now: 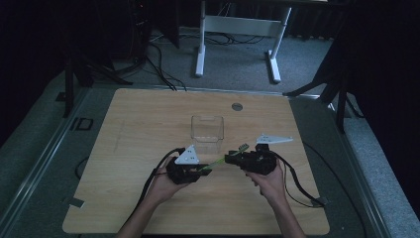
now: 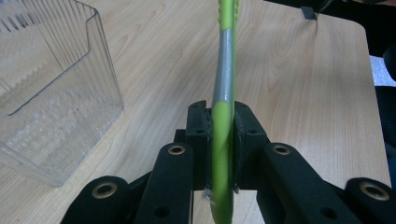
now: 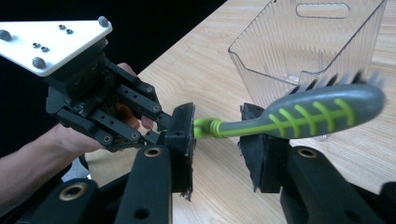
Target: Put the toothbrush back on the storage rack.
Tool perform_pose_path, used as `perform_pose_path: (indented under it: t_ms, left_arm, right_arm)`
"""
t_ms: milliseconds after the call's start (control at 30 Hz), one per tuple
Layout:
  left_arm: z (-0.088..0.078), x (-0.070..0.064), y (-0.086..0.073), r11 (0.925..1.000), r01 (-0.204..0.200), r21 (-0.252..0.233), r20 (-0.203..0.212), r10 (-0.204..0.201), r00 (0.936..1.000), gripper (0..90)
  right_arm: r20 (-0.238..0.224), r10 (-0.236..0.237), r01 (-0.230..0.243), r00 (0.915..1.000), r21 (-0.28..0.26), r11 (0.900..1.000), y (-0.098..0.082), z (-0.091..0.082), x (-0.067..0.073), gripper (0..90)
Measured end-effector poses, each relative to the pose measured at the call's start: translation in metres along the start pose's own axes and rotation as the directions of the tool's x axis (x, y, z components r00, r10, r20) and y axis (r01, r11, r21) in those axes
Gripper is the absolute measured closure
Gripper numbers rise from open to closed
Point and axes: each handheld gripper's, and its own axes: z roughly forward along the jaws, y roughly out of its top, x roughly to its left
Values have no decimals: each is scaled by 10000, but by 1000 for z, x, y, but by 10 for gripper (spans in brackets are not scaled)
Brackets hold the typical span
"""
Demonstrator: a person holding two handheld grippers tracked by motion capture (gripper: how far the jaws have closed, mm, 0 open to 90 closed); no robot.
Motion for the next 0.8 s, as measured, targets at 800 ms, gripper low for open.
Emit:
perform_pose_path:
  t_ms: [800]
  left_arm:
    - [1, 2, -1, 9997, 224, 134, -357, -219, 9991, 523]
  right_arm:
    - [-472, -126, 113, 9988, -278, 9995, 2, -4, 2, 825]
